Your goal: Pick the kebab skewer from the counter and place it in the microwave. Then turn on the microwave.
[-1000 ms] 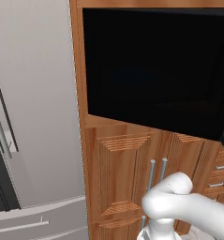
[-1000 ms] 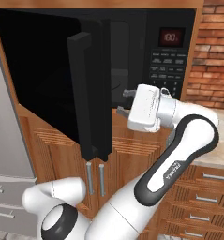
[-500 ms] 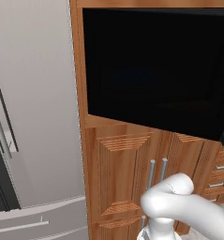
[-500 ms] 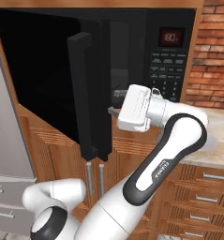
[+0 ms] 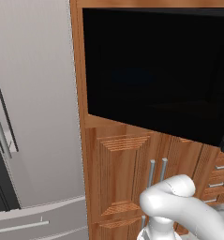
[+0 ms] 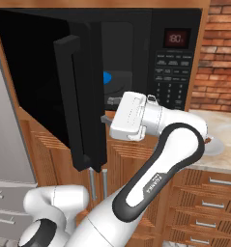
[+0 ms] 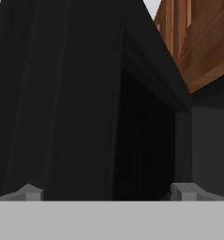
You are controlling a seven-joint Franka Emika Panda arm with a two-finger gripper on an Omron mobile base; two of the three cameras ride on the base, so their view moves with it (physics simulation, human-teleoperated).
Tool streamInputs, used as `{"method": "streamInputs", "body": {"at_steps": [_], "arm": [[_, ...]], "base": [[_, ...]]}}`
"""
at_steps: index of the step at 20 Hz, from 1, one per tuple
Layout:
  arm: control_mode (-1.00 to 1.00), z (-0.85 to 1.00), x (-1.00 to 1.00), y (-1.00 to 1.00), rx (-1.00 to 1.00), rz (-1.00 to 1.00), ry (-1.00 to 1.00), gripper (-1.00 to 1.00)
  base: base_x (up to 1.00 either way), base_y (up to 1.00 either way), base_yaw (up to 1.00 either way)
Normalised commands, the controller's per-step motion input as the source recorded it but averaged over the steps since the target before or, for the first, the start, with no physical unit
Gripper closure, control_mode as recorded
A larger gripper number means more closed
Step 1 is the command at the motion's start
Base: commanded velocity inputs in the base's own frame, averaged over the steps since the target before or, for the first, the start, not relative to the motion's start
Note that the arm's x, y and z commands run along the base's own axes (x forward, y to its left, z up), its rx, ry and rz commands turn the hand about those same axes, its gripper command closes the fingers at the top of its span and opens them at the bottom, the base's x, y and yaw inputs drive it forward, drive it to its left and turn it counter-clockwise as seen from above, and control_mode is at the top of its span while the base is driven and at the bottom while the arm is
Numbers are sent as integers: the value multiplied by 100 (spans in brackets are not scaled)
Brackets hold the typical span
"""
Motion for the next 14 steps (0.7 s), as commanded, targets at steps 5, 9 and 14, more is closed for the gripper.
{"method": "streamInputs", "body": {"at_steps": [5,9,14], "arm": [[-100,0,-22,50,-1,0,2,-100],[-100,0,-17,55,-2,0,3,-100],[-100,0,-18,60,-4,0,1,-100]], "base": [[0,0,0],[0,0,0],[0,0,0]]}}
